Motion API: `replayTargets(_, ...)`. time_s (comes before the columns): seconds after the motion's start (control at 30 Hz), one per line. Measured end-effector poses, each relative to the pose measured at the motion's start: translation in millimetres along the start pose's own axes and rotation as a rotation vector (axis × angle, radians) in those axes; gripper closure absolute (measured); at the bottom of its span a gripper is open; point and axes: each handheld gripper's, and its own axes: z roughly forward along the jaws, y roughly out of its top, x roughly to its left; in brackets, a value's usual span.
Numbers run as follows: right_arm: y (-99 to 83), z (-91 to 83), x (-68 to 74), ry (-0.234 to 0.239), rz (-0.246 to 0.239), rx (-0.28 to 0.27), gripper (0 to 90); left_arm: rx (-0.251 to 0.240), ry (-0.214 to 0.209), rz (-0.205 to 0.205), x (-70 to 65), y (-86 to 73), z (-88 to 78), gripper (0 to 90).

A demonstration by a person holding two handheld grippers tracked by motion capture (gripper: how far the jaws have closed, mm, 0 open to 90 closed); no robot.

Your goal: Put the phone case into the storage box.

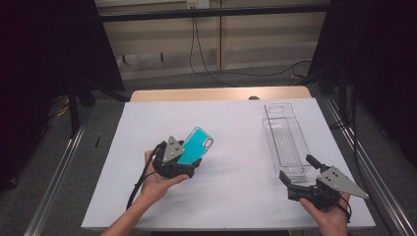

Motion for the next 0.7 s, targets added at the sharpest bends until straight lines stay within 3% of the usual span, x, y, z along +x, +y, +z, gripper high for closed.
replayTargets(0.4,7.4,15.4,13.1,0.071,-0.036,0.033,1.1,-0.004,-0.019,0.003,-11.0,5.2,5.9,17.3)
replayTargets(0.57,14.4,27.0,17.4,0.096,-0.043,0.072,2.6,0.002,-0.034,0.024,-19.6,8.5,12.3,17.2)
replayTargets(0.7,19.0,36.4,21.7,0.109,-0.048,0.067,2.2,-0.003,-0.04,0.03,-23.8,11.3,15.3,17.3)
